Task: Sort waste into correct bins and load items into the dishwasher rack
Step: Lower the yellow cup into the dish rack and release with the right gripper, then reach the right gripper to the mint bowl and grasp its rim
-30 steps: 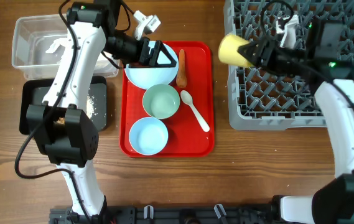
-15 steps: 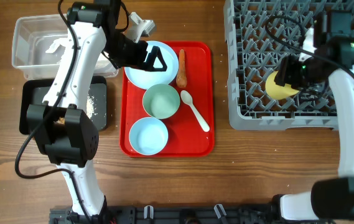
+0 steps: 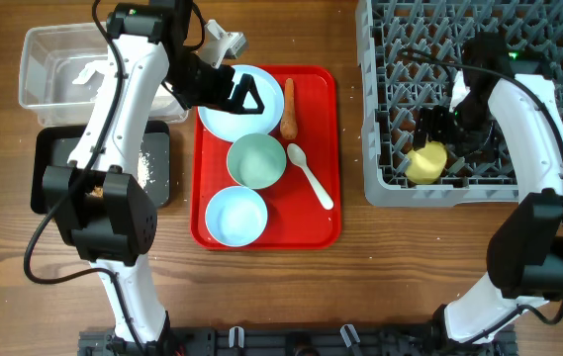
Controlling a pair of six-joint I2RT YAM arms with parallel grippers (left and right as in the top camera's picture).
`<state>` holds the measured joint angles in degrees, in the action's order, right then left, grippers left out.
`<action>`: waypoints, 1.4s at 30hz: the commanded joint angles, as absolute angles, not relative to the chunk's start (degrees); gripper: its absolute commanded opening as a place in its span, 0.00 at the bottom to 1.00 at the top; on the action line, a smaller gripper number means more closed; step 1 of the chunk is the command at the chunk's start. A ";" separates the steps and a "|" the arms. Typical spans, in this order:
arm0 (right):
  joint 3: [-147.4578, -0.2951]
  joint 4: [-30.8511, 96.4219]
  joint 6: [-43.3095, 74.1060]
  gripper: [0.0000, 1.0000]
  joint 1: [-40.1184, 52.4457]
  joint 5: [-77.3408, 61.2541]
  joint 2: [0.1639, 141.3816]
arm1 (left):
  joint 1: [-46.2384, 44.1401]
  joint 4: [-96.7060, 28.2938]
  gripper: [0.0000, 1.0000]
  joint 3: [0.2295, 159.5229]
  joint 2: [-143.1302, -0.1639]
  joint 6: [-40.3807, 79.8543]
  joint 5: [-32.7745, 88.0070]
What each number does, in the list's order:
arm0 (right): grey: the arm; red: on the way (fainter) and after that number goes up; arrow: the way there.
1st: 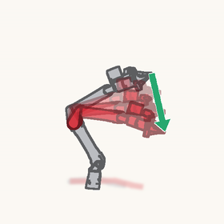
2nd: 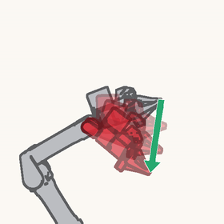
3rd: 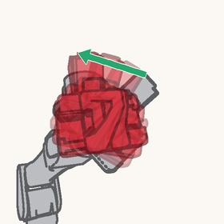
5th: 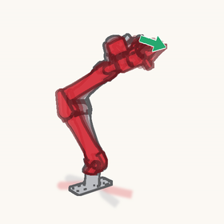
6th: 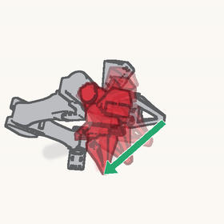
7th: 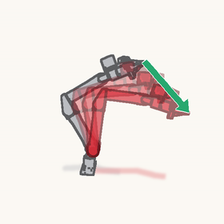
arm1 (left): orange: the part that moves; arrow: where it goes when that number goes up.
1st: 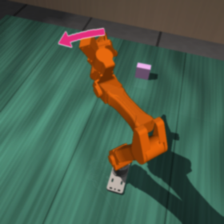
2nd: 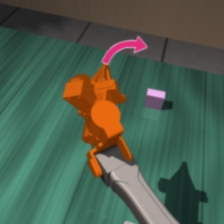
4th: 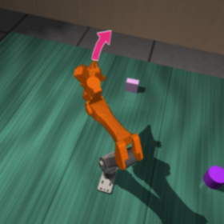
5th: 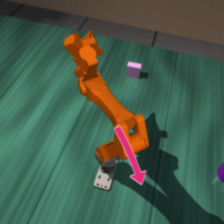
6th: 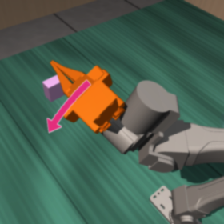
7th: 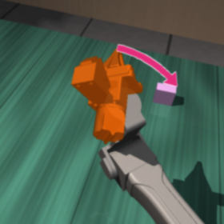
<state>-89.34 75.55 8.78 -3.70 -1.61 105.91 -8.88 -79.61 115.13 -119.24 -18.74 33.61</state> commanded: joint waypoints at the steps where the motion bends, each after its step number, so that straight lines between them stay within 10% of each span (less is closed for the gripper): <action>1: -92.53 76.86 8.29 1.00 -4.01 -1.91 106.48 | -9.06 -79.46 1.00 116.11 -117.32 -19.03 33.10; 28: -91.11 57.12 21.34 0.99 21.02 -18.96 102.24 | -8.19 -78.08 1.00 116.11 -117.08 9.69 7.70; 42: -78.98 37.91 34.50 0.63 32.69 -18.90 108.77 | 9.96 -72.84 1.00 116.11 -113.49 10.76 3.51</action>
<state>-79.83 38.33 31.16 31.66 -18.41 105.51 7.14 -73.82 115.15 -114.41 9.85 6.17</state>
